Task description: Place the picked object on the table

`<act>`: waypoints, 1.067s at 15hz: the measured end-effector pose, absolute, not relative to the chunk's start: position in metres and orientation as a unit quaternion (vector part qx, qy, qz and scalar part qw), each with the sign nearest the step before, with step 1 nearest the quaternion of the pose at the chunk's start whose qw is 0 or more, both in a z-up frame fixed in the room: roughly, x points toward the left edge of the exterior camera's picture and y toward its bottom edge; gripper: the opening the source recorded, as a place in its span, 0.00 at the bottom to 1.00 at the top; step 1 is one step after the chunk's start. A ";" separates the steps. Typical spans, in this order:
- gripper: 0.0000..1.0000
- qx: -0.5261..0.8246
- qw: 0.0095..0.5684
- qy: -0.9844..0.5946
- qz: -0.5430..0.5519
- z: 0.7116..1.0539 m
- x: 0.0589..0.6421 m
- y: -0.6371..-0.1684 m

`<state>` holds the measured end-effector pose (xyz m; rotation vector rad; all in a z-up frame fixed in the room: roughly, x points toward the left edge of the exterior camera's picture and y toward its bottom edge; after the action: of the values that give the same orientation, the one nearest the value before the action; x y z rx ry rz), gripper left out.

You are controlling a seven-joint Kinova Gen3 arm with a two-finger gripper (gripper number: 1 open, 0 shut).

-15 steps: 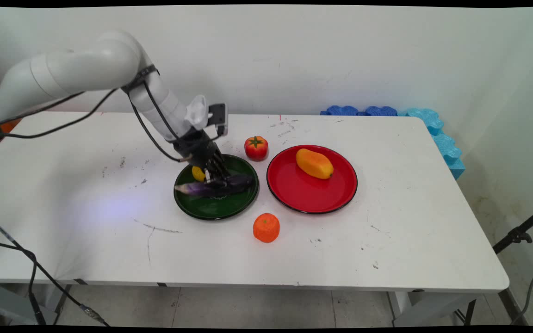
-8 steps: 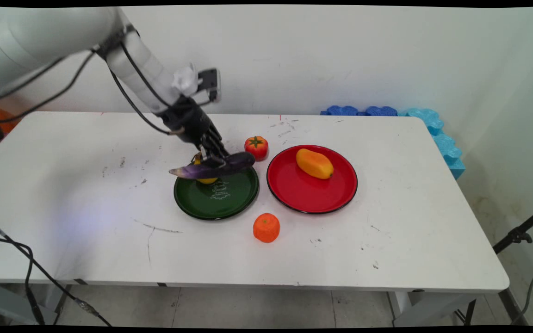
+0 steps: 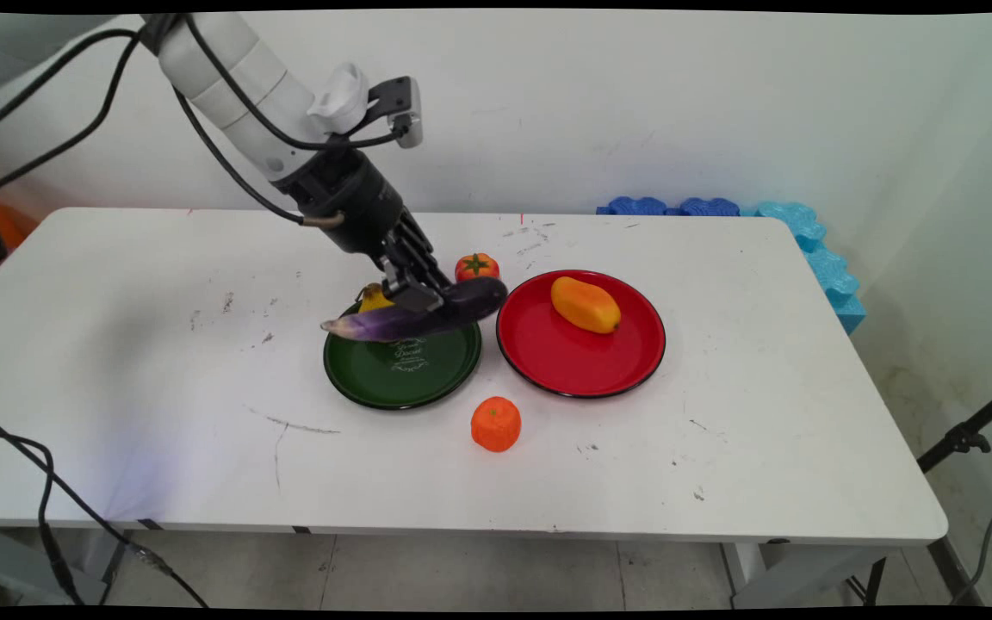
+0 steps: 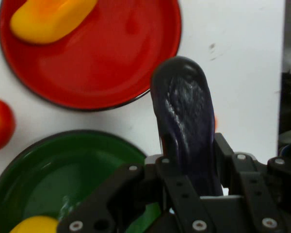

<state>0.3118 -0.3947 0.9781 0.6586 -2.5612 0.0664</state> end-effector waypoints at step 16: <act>0.00 0.176 0.245 -0.953 -0.015 0.898 0.236 -0.340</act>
<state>0.2356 -0.3402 0.8977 0.4794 -2.6035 -0.0408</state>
